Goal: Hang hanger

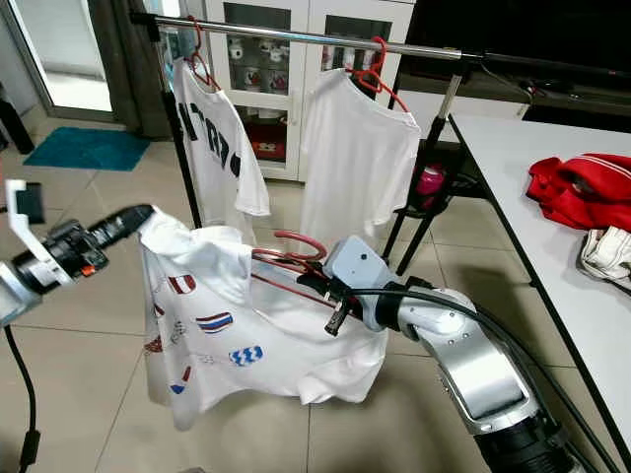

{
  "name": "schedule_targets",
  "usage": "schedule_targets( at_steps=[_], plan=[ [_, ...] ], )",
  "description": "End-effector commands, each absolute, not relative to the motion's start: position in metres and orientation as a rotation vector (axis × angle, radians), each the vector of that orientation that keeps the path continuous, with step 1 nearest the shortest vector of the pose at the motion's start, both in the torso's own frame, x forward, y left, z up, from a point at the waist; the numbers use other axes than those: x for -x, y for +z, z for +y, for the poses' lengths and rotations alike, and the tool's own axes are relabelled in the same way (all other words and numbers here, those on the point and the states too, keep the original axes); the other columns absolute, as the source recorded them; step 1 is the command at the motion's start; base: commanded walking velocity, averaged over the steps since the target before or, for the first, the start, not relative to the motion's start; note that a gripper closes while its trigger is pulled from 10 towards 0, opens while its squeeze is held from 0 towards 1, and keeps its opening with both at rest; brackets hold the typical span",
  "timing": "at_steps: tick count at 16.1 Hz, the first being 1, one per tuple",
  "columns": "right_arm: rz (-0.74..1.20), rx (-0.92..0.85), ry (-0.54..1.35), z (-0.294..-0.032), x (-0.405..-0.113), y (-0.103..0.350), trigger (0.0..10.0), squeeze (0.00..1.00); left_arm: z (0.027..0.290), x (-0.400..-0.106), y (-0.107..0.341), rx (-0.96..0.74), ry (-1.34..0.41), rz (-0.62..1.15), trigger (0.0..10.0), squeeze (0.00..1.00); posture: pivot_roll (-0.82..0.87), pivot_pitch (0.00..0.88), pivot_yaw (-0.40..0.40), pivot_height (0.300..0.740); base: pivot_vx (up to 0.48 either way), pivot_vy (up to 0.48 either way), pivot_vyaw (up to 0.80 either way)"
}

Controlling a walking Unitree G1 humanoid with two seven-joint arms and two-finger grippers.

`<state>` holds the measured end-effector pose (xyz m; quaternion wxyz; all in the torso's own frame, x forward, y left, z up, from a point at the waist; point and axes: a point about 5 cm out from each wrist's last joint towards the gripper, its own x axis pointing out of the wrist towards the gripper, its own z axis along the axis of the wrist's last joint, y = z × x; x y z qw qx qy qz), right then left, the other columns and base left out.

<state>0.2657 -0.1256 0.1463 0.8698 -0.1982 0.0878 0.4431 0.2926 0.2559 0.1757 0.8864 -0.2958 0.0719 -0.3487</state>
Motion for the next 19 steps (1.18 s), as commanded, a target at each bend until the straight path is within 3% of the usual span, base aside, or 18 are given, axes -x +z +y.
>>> schedule_targets(
  at_steps=[1, 7, 12, 15, 19],
  plan=[
    [0.212, 0.422, 0.859, -0.134, -0.27, 0.144, 10.0, 0.0, 0.26, -0.292, 0.19, 0.595, -0.726, 0.062, 0.0, 0.0, -0.16, 0.0, -0.025, 0.74, 0.0, 0.0, 0.0],
    [0.249, 0.402, 0.802, -0.141, -0.274, 0.138, 10.0, 0.0, 0.282, -0.286, 0.221, 0.583, -0.681, -0.142, 0.0, 0.0, -0.15, 0.0, -0.029, 0.74, 0.0, 0.0, 0.0],
    [0.213, 0.361, 0.82, -0.14, -0.273, 0.144, 10.0, 0.0, 0.304, -0.288, 0.2, 0.525, -0.412, -0.122, 0.0, 0.0, -0.15, 0.0, -0.028, 0.74, 0.0, 0.0, 0.0],
    [0.202, 0.353, 0.817, -0.139, -0.274, 0.145, 10.0, 0.0, 0.327, -0.294, 0.186, 0.467, -0.129, -0.128, 0.0, 0.0, -0.14, 0.0, -0.028, 0.74, 0.0, 0.0, 0.0],
    [0.192, 0.349, 0.829, -0.138, -0.272, 0.146, 10.0, 0.0, 0.337, -0.3, 0.184, 0.461, 0.01, -0.166, 0.0, 0.0, -0.15, 0.0, -0.026, 0.74, 0.0, 0.0, 0.0]
  ],
)
